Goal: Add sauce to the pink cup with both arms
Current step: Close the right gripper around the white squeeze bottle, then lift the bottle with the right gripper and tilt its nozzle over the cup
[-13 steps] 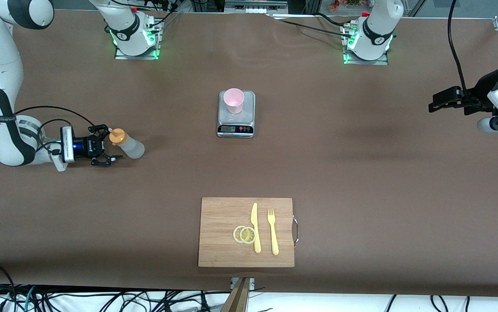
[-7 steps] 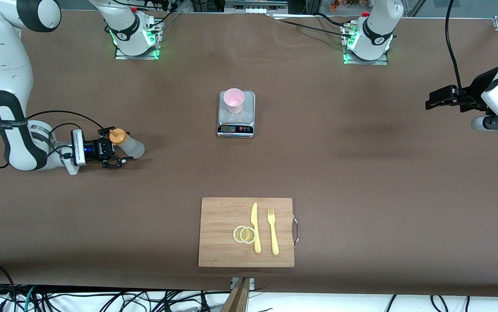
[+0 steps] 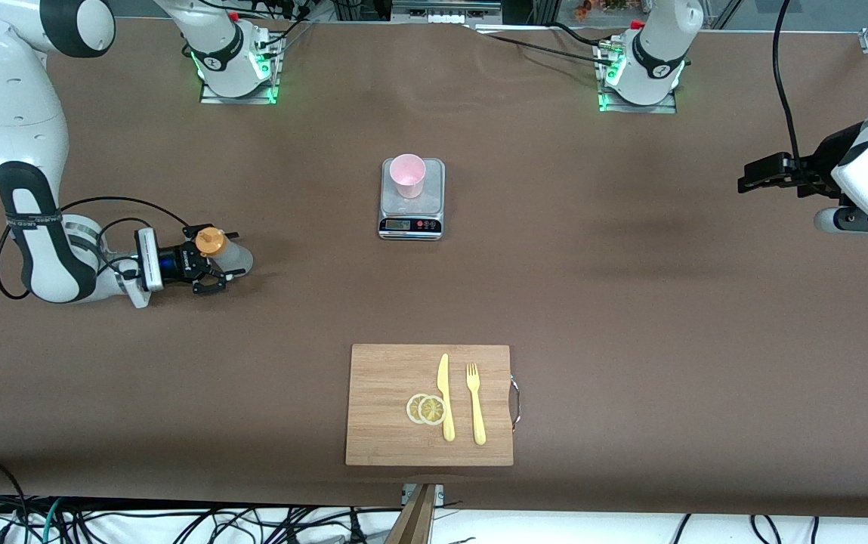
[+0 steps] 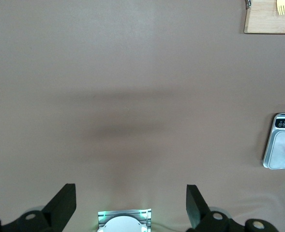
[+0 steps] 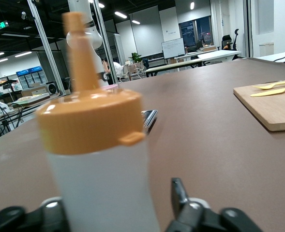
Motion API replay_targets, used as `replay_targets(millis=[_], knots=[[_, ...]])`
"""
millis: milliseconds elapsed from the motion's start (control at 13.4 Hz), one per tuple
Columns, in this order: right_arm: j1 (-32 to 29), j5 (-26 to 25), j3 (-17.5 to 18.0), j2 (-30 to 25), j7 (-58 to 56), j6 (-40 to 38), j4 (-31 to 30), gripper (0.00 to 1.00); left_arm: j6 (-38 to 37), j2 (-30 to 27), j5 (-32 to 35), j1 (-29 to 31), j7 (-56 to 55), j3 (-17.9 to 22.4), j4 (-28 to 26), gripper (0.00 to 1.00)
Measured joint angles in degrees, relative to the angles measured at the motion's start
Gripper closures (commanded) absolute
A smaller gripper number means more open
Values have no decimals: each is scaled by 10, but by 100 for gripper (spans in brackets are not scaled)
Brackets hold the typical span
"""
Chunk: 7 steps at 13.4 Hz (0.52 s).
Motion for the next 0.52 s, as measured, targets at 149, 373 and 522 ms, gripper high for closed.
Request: replay_targets(millis=[149,373,522], knots=[[2,0,0,1,3,0,9,100,0,0,0,0,0,0,0,0],[19,-8,0,1,26,1,27,100,0,0,0,0,0,0,0,0],[48,-44,0,-4,84,2,55,100,0,0,0,0,0,-1,0,0]])
